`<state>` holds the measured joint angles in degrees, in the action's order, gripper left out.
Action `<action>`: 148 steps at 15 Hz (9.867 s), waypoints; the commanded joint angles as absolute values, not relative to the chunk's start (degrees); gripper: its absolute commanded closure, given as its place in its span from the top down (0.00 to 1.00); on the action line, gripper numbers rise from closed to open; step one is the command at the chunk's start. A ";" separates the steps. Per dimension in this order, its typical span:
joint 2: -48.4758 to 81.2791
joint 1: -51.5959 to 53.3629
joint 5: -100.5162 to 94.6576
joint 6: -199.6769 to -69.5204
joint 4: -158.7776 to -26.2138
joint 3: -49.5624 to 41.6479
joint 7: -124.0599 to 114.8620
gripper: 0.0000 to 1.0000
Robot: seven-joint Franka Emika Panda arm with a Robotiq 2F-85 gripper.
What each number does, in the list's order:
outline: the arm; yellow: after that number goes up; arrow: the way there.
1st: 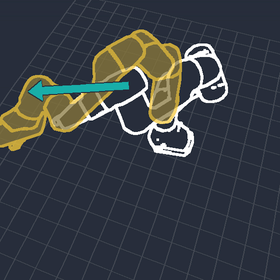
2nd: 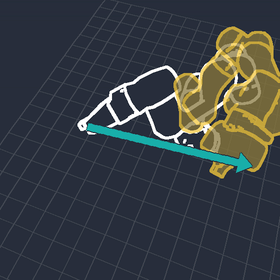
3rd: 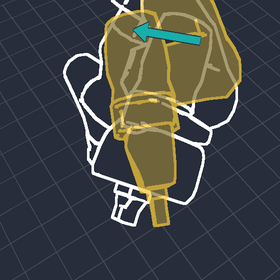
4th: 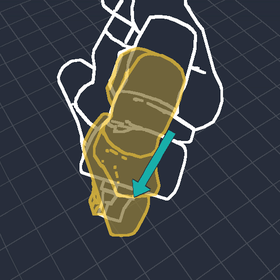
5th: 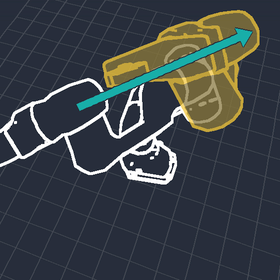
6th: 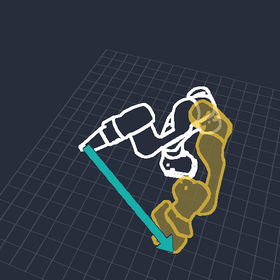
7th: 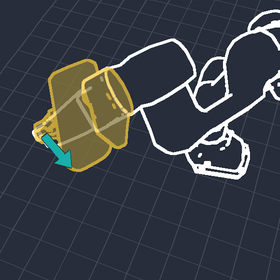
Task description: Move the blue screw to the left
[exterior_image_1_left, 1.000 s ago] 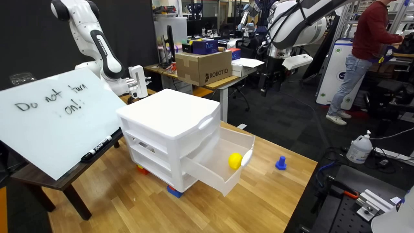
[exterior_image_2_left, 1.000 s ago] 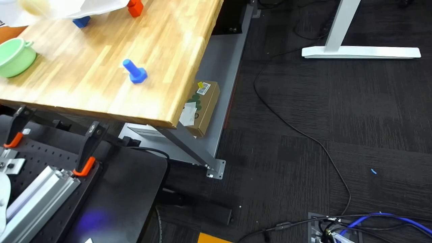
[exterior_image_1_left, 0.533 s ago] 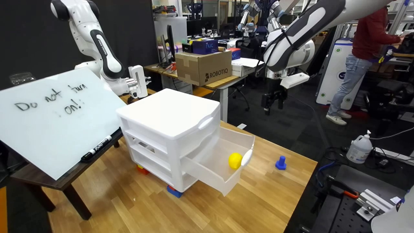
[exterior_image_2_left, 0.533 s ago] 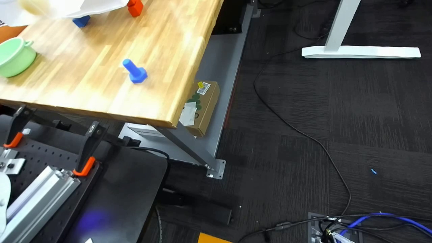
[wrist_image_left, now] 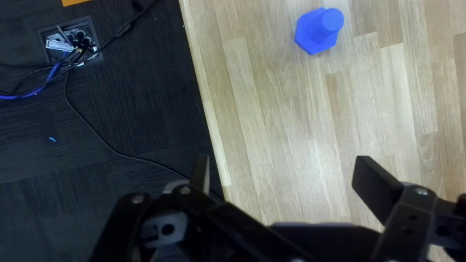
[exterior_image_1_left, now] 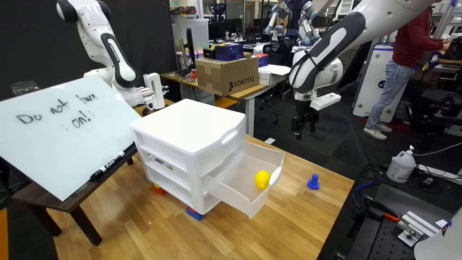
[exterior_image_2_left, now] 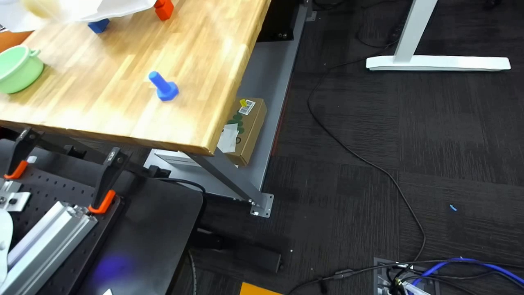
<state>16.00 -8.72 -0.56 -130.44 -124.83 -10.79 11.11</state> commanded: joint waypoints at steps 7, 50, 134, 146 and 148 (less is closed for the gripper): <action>16.55 -9.94 -0.56 -129.68 -124.57 -9.37 12.30 1.00; 27.78 -8.96 -2.65 -130.46 -129.84 -4.50 15.60 1.00; 14.85 7.44 -19.58 -148.62 -152.73 -2.15 -5.45 0.07; 19.70 12.06 -21.36 -145.16 -148.72 -1.82 -8.72 0.07; 19.74 12.05 -21.28 -145.05 -148.51 -1.79 -8.64 0.07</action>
<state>19.05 11.73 -19.93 -146.92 -149.88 -1.89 -7.39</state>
